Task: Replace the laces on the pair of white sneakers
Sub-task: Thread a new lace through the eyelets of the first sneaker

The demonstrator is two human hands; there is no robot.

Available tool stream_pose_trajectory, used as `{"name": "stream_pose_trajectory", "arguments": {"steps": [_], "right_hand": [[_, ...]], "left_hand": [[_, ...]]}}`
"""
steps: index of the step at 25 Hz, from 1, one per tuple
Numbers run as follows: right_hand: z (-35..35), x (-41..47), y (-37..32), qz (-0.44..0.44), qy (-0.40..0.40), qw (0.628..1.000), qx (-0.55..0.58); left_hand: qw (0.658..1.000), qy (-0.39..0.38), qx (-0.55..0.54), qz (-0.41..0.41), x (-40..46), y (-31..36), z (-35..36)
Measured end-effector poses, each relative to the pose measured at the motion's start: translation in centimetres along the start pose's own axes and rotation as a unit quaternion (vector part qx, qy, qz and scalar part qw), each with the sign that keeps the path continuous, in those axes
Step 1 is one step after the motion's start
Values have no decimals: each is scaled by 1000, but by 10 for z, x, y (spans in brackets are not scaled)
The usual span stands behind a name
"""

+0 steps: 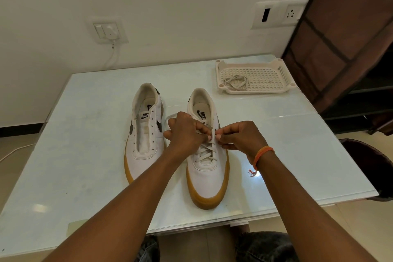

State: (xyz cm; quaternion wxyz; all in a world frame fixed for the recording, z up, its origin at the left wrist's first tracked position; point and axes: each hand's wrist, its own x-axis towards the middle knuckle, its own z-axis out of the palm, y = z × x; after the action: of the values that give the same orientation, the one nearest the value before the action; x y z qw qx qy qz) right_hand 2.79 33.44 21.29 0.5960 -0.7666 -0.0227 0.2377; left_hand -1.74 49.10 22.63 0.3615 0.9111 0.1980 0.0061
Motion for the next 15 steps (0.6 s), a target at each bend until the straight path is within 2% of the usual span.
{"name": "stream_pose_trajectory", "arguments": {"steps": [3, 6, 10, 15], "right_hand": [[5, 1, 1, -30, 22, 998, -41], [9, 1, 3, -97, 52, 983, -147], [11, 2, 0, -120, 41, 956, -265], [-6, -4, -13, -20, 25, 995, -91]], "left_hand": [[1000, -11, -10, 15, -2, 0, -5], [1000, -14, 3, 15, -1, 2, -7], [993, -22, 112, 19, 4, 2, -7], [978, -45, 203, 27, 4, 9, -8]]}}
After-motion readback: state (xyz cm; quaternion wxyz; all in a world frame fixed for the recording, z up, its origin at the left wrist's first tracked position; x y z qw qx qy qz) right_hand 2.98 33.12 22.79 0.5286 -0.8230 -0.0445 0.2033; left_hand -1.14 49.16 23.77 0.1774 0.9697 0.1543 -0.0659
